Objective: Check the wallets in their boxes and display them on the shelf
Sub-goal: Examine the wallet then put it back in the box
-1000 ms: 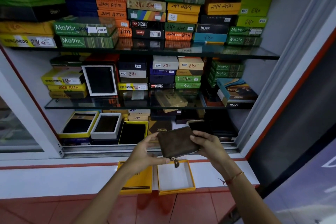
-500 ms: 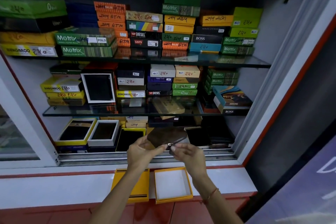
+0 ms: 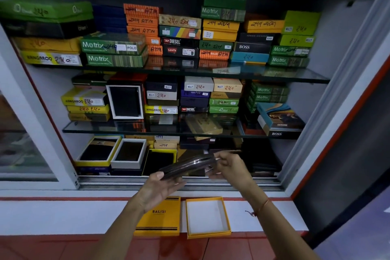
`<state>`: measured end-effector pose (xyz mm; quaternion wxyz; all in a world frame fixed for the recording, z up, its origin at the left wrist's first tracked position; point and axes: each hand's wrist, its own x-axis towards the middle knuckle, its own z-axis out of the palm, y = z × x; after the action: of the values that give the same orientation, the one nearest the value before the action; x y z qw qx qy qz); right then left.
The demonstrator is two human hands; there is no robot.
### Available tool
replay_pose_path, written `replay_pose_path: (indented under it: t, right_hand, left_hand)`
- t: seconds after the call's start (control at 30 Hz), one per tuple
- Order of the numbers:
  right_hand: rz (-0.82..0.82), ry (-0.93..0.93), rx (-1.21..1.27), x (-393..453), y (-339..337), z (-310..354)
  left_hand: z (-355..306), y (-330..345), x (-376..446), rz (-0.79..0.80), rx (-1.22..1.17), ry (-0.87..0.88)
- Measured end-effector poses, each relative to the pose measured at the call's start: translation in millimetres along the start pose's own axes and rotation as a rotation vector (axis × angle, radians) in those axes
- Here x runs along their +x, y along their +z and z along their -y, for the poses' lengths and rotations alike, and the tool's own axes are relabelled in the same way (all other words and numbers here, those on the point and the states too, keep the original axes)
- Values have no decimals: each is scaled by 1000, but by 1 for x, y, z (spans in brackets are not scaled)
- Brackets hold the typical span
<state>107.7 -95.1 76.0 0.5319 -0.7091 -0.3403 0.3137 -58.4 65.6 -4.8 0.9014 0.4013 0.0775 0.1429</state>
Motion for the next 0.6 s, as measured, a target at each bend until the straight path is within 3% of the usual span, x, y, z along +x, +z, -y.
replay_pose_path:
  t: [0.07, 0.13, 0.27, 0.43, 0.6]
  right_hand:
    - [102, 60, 109, 0, 18, 0]
    - [73, 88, 156, 1, 32, -1]
    - [120, 6, -75, 8, 27, 0]
    - [181, -56, -55, 12, 0, 19]
    - [38, -70, -127, 15, -25, 28]
  left_hand:
    - [2, 9, 1, 131, -73, 6]
    - [3, 17, 2, 178, -116, 80]
    - [1, 9, 2, 243, -150, 38]
    - [-9, -4, 2, 116, -111, 88]
    - [-23, -11, 8, -149, 177, 151]
